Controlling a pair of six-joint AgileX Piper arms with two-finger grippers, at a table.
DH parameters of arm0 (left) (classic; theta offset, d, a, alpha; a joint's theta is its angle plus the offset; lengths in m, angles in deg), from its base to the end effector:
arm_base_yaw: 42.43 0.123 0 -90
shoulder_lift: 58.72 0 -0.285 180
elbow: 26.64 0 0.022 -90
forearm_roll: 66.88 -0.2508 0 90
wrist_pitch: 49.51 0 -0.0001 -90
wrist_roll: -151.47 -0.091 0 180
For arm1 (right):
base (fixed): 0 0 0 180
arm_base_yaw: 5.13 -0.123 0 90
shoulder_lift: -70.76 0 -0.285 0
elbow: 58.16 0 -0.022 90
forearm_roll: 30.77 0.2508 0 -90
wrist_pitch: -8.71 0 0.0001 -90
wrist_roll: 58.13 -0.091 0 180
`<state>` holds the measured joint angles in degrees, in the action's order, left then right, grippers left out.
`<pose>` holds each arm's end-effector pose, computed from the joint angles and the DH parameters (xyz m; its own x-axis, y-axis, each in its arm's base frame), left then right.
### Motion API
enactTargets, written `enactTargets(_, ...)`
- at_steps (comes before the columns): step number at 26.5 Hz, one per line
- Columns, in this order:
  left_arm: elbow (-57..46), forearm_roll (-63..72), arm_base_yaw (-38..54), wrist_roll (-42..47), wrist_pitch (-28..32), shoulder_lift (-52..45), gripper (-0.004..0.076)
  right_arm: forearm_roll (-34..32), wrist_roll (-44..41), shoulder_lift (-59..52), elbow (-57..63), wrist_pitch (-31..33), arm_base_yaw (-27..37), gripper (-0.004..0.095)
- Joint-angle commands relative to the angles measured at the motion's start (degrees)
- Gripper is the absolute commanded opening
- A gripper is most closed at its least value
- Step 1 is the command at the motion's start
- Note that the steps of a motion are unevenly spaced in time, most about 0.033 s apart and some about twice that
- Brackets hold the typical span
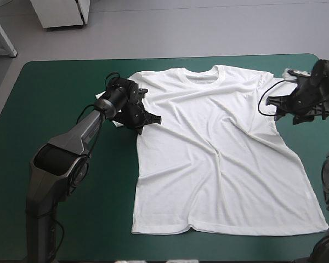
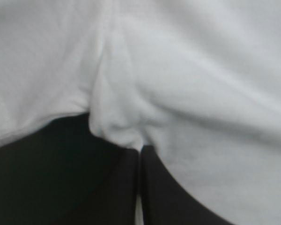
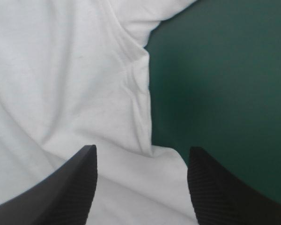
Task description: Fold the cloth
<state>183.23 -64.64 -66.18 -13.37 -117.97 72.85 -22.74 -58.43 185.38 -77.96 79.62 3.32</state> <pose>0.4148 -0.1861 0.2173 -0.9793 0.1303 -0.1547 0.1441 0.9862 -0.0816 0.3904 -0.0458 0.2956 -0.9508 0.1927 -0.2426 0.1621 0.9767 0.1405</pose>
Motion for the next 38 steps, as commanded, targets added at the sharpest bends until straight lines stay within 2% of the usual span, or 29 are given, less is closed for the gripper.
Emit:
enactTargets(1,0.9,0.1,-0.3,0.1,3.3,-1.8,-0.0009,-1.1,0.3,-0.1,-2.0,-2.3,-2.4,0.0543)
enactTargets(7,0.9,-0.4,-0.3,0.1,3.3,-1.8,-0.0009,-2.5,-0.1,4.0,-2.2,-3.8,-3.2,0.0487)
enactTargets(19,0.9,-0.5,-0.3,-0.8,3.4,-1.8,-0.0009,-0.7,0.3,9.4,-2.4,-4.4,-3.2,0.0482)
enactTargets(21,0.9,-0.5,-0.3,-0.8,3.5,-1.8,-0.0009,-0.7,0.3,9.8,-2.4,-3.8,-3.6,0.0426)
enactTargets(23,0.9,-0.5,-0.3,-0.8,3.5,-1.8,-0.0009,-0.7,0.3,9.8,-2.4,-3.3,-4.3,0.0283)
enactTargets(24,0.9,-0.5,-0.3,-0.8,3.6,-1.8,-0.0009,-0.8,0.3,9.8,-2.4,-3.0,-4.9,0.0068)
enactTargets(25,0.9,-0.5,-0.3,-0.8,3.8,-1.8,-0.0009,-0.8,0.3,9.8,-2.4,-2.7,-5.0,-0.0018)
enactTargets(30,1.9,-0.5,-0.3,-1.0,3.7,-2.0,-0.0009,-0.9,0.3,9.3,-3.5,-1.1,-5.6,-0.0017)
enactTargets(38,20.0,-2.2,-0.3,-7.0,-5.4,-2.9,-0.0009,0.8,0.3,-0.1,-11.4,0.6,-5.5,-0.0017)
